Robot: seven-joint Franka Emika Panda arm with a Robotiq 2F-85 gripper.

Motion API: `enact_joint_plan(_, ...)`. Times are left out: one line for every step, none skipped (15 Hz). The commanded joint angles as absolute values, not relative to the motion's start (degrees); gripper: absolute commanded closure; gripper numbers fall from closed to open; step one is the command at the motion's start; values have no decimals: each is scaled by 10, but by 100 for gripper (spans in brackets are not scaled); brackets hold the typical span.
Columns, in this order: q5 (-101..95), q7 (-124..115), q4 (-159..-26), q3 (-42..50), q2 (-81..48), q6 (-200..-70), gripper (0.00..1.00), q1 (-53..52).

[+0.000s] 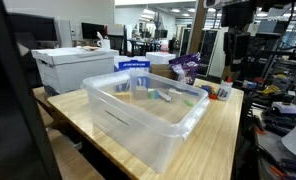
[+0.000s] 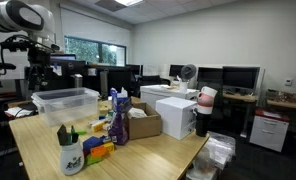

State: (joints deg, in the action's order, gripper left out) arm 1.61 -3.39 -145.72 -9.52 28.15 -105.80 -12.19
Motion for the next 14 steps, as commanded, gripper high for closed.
enact_joint_plan(15,9,-1473,-74,321,-1030,3,-113)
enact_joint_plan(15,14,-1474,-68,326,-1026,2,-112)
enact_joint_plan(16,19,-1475,-64,330,-1023,1,-111)
enact_joint_plan(16,23,-1475,-59,333,-1020,0,-110)
enact_joint_plan(16,27,-1476,-55,336,-1018,0,-109)
enact_joint_plan(15,30,-1476,-52,338,-1017,0,-108)
enact_joint_plan(15,33,-1476,-49,339,-1016,0,-106)
enact_joint_plan(15,34,-1477,-47,341,-1018,0,-105)
enact_joint_plan(15,36,-1478,-46,342,-1019,0,-104)
enact_joint_plan(15,38,-1478,-44,343,-1020,0,-103)
enact_joint_plan(15,40,-1478,-43,343,-1020,0,-102)
enact_joint_plan(15,41,-1478,-42,343,-1019,0,-102)
enact_joint_plan(15,43,-1477,-41,344,-1019,0,-102)
enact_joint_plan(15,44,-1477,-41,344,-1018,0,-102)
